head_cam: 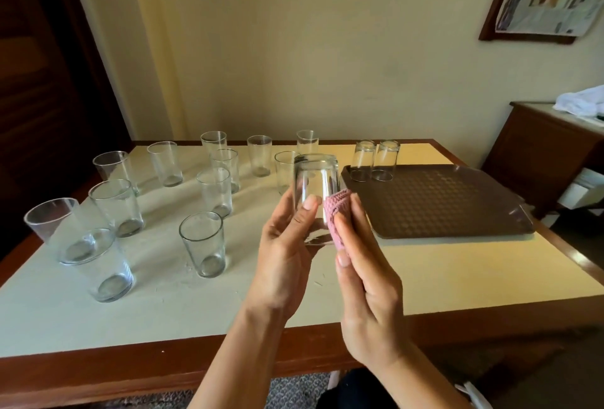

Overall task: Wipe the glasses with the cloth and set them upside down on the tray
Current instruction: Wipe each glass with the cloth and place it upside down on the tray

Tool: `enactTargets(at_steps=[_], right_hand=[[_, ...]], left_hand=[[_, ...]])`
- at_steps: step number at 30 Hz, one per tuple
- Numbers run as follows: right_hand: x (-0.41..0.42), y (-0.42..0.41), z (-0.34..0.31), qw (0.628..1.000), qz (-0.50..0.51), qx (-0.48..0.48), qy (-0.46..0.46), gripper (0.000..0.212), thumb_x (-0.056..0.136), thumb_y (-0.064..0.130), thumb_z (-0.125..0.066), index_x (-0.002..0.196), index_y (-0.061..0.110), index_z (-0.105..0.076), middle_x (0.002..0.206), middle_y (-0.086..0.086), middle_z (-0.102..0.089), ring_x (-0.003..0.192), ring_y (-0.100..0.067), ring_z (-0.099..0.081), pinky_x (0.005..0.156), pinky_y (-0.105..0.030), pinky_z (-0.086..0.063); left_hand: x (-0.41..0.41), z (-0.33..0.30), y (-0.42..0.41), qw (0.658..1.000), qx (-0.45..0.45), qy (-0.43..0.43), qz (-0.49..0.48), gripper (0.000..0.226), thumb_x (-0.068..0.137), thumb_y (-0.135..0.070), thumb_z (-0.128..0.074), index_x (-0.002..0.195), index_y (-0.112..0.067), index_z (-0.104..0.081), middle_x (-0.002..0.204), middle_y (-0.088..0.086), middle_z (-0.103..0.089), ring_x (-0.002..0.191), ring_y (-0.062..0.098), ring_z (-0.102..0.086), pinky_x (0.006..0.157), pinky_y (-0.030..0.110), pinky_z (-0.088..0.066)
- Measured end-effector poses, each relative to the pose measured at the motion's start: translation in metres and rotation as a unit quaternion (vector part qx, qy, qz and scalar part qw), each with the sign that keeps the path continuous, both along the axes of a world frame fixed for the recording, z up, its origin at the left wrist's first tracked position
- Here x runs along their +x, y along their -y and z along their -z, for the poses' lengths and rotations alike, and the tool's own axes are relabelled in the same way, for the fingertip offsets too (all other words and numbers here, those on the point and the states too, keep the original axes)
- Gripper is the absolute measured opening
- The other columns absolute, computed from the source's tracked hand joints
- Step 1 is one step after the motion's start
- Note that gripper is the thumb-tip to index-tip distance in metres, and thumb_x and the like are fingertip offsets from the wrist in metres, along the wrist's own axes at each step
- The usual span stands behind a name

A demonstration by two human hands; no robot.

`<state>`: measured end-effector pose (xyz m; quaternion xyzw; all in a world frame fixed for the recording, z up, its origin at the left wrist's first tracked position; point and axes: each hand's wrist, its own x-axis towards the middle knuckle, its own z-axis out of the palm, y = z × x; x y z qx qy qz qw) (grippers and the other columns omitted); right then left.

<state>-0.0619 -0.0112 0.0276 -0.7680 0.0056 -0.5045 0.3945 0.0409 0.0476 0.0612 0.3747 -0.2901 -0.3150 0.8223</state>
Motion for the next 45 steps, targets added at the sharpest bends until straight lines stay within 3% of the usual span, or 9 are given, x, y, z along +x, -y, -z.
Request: enactTargets(at_steps=[4, 9, 16, 23, 26, 28, 31, 35, 45], right_hand=[[0.014, 0.019, -0.03, 1.0, 0.024, 0.013, 0.014, 0.044, 0.101, -0.007, -0.044, 0.145, -0.005, -0.043, 0.16, -0.018, -0.037, 0.152, -0.035, -0.032, 0.121, -0.053, -0.034], [0.006, 0.008, -0.016, 0.999, -0.018, 0.024, 0.011, 0.045, 0.102, -0.007, -0.043, 0.148, -0.003, -0.043, 0.164, -0.005, -0.035, 0.152, -0.04, -0.029, 0.118, -0.061, -0.035], [0.023, 0.023, -0.034, 0.999, 0.03, -0.018, 0.022, 0.045, 0.103, -0.005, -0.043, 0.148, -0.002, -0.04, 0.164, 0.011, -0.032, 0.154, -0.034, -0.027, 0.122, -0.056, -0.031], [0.009, 0.005, 0.006, 0.999, 0.005, -0.027, -0.022, 0.043, 0.103, -0.004, -0.044, 0.145, -0.005, -0.045, 0.164, -0.015, -0.032, 0.149, -0.048, -0.031, 0.111, -0.07, -0.038], [0.016, 0.014, -0.005, 0.999, 0.013, -0.025, -0.023, 0.044, 0.102, -0.005, -0.044, 0.146, -0.005, -0.042, 0.162, -0.024, -0.031, 0.15, -0.047, -0.03, 0.113, -0.07, -0.035], [0.023, 0.025, -0.026, 0.999, 0.037, -0.028, -0.018, 0.045, 0.101, -0.007, -0.044, 0.146, -0.005, -0.042, 0.162, -0.024, -0.031, 0.151, -0.043, -0.029, 0.116, -0.067, -0.033], [0.024, 0.031, -0.031, 0.997, 0.057, -0.05, -0.023, 0.044, 0.101, -0.008, -0.045, 0.144, -0.006, -0.044, 0.16, -0.025, -0.032, 0.151, -0.042, -0.03, 0.116, -0.065, -0.034], [0.005, 0.003, 0.011, 0.997, 0.03, -0.051, -0.046, 0.042, 0.101, -0.005, -0.045, 0.144, -0.007, -0.046, 0.162, -0.024, -0.032, 0.15, -0.045, -0.03, 0.111, -0.069, -0.038], [0.015, 0.02, -0.011, 0.995, 0.062, -0.069, -0.038, 0.043, 0.1, -0.009, -0.046, 0.143, -0.007, -0.045, 0.158, -0.029, -0.034, 0.15, -0.045, -0.031, 0.114, -0.067, -0.036]], left_hand=[[-0.006, 0.006, 0.001, 0.998, 0.027, 0.013, 0.05, 0.054, 0.109, -0.052, -0.031, 0.149, -0.025, -0.055, 0.138, 0.012, -0.067, 0.12, 0.026, -0.068, 0.098, 0.044, -0.055], [0.004, -0.001, 0.004, 0.999, 0.025, 0.029, 0.003, 0.059, 0.103, -0.03, -0.057, 0.158, -0.017, -0.04, 0.126, 0.009, -0.073, 0.09, 0.018, -0.073, 0.078, 0.032, -0.057], [0.0, 0.006, 0.008, 0.998, 0.04, 0.031, 0.031, 0.052, 0.11, -0.043, -0.041, 0.16, -0.03, -0.038, 0.139, 0.01, -0.067, 0.12, 0.025, -0.069, 0.093, 0.044, -0.056], [0.012, 0.003, 0.005, 0.999, 0.029, 0.002, -0.017, 0.063, 0.095, -0.033, -0.066, 0.155, -0.023, -0.046, 0.127, 0.009, -0.074, 0.107, 0.024, -0.072, 0.092, 0.042, -0.056], [0.007, 0.009, 0.006, 0.999, 0.04, 0.02, 0.005, 0.052, 0.109, -0.044, -0.047, 0.155, -0.022, -0.048, 0.136, 0.005, -0.07, 0.113, 0.02, -0.069, 0.093, 0.041, -0.053], [0.001, 0.01, 0.007, 0.999, 0.031, 0.015, 0.024, 0.053, 0.111, -0.046, -0.029, 0.158, -0.028, -0.042, 0.142, -0.002, -0.066, 0.118, 0.015, -0.068, 0.098, 0.047, -0.053], [0.003, 0.008, 0.01, 0.999, 0.009, -0.013, 0.035, 0.049, 0.109, -0.035, -0.046, 0.158, -0.029, -0.041, 0.137, 0.002, -0.069, 0.112, 0.02, -0.071, 0.103, 0.059, -0.053], [0.013, 0.007, 0.009, 0.998, 0.007, -0.058, -0.003, 0.055, 0.091, -0.025, -0.067, 0.144, -0.016, -0.056, 0.123, 0.014, -0.073, 0.099, 0.024, -0.073, 0.083, 0.038, -0.06], [0.009, 0.01, 0.009, 0.993, 0.003, -0.109, 0.056, 0.051, 0.106, -0.03, -0.049, 0.152, -0.01, -0.046, 0.141, 0.016, -0.064, 0.117, 0.026, -0.067, 0.094, 0.043, -0.057]])
